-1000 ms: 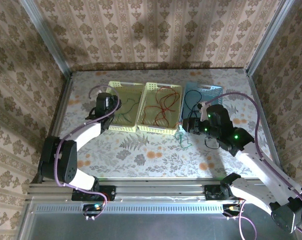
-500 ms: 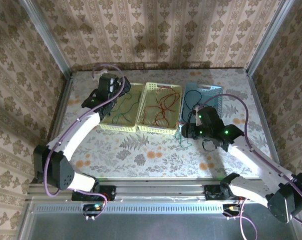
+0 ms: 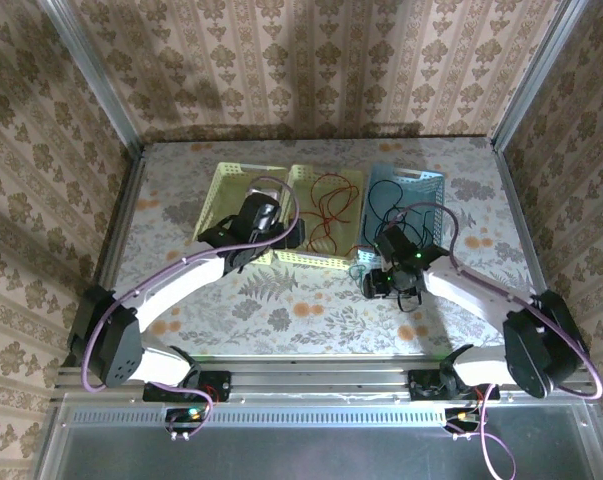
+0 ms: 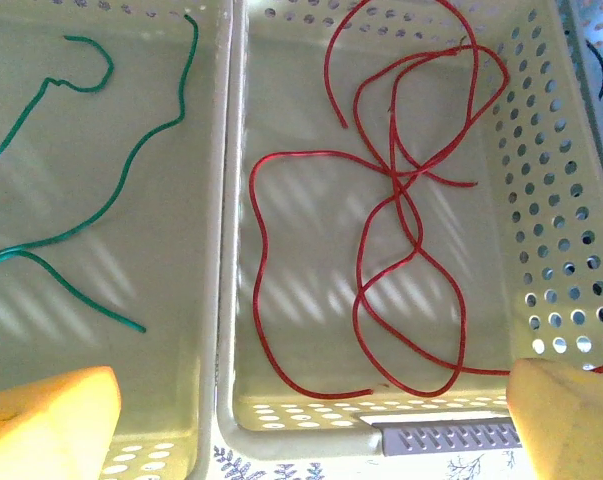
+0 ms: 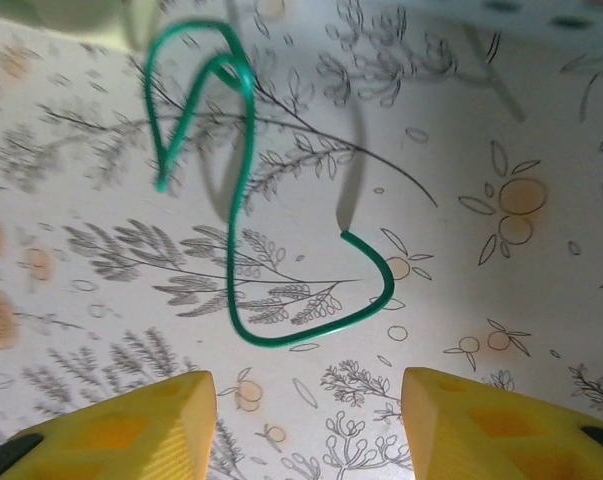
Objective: Untangle the cables
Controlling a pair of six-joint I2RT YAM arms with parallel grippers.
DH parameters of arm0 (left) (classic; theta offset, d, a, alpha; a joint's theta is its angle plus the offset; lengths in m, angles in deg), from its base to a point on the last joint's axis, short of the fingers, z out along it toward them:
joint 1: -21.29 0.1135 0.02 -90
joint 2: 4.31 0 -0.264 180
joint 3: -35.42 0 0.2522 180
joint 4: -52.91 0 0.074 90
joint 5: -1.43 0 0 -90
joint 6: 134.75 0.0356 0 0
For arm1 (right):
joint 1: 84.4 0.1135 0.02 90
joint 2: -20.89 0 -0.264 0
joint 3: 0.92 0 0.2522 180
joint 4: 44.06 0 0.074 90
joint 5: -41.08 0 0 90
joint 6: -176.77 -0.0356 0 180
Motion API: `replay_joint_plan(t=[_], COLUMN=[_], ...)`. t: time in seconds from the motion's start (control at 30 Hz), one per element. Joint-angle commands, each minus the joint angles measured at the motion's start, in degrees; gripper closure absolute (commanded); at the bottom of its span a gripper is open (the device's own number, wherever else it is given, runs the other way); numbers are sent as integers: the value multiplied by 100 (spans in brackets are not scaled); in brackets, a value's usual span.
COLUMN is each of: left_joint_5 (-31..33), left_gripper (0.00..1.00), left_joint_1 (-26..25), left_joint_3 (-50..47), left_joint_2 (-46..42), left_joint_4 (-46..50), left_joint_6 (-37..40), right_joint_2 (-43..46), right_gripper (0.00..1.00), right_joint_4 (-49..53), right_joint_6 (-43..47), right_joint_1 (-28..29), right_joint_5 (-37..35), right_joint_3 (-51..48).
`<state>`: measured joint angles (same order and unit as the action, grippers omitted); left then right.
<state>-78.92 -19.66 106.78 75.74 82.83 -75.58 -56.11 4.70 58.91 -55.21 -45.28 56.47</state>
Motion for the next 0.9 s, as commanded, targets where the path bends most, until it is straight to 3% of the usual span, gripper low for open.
replay_joint_plan(t=[0.0,0.3,0.57,0.87], left_joint_5=[208,312,319,279], left_gripper=[0,0,0,0], left_joint_1=[-42,-130,-177,-247], left_joint_3=[85,213,199,283], left_joint_2=[53,-4,-50,32], left_joint_4=[-131,-173,-201,-202], left_joint_6=[-46,103,142,136], right_joint_2=[-191,-791,-845,-486], right_gripper=[47,49,70,66], right_joint_4=[113,-257,-399,-402], right_joint_6=[-44,-124,-139,-288], right_joint_1=[44,34,27,0], right_joint_5=[-120,-434,-400,-704], right_joint_3=[57,123,-65,-203])
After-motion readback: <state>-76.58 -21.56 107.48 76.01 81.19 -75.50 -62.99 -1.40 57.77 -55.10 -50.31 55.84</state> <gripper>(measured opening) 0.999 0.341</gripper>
